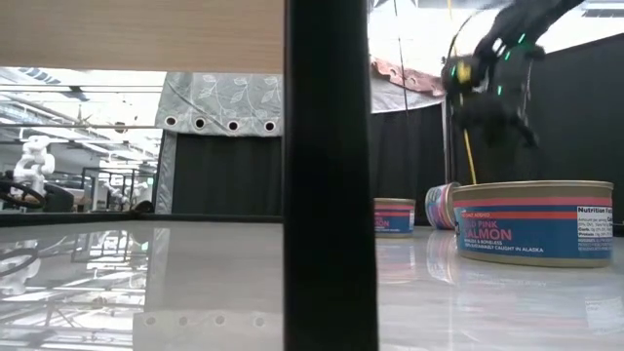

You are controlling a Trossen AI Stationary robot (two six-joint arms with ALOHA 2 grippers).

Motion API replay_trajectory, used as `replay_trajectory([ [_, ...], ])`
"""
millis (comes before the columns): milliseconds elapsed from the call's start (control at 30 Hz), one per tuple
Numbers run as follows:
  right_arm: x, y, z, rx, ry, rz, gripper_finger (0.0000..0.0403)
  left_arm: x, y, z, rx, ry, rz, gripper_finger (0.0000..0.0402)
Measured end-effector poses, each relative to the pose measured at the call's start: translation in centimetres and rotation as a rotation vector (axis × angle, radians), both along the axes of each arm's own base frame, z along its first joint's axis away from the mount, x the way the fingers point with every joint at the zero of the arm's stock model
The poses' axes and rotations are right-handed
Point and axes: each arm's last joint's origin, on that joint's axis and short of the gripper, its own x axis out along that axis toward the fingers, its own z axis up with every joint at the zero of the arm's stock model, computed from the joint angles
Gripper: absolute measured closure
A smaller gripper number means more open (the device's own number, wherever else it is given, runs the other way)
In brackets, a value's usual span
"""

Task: Stack canned seafood by type on shelf
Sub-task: Stack the blue pink tuna can on top of the blue pink tuna can on the shelf

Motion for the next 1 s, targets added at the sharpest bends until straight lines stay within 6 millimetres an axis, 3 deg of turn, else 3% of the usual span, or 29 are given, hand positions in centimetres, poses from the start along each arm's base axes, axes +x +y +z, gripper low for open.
replay_trajectory([
  [133, -0.3, 0.4, 3.6, -0.161, -0.124, 0.176, 0.0353, 0.1, 0.3, 0.0, 0.036, -0.007, 0.020, 0.0281],
  [267, 0.3, -0.3, 5.1, -0.314, -0.138, 0.408, 0.0278, 0.4, 1.0, 0.1, 0.043, -0.006, 0.041, 0.0281],
  [400, 1.5, -1.6, 4.6, -0.440, -0.104, 0.626, 0.0189, 0.6, 1.4, 0.1, 0.033, -0.006, 0.057, 0.0281],
  [567, 3.0, -3.1, 1.9, -0.421, -0.006, 0.947, 0.0106, 0.7, 1.3, 0.0, 0.008, 0.002, 0.039, 0.0281],
  [800, 4.0, -4.1, -0.6, -0.374, 0.083, 1.112, 0.0088, 0.7, 1.3, 0.0, -0.023, 0.004, 0.041, 0.0281],
  [1000, 4.6, -4.7, -0.6, -0.461, 0.086, 1.138, 0.0088, 0.7, 1.3, 0.0, -0.023, 0.004, 0.041, 0.0281],
])
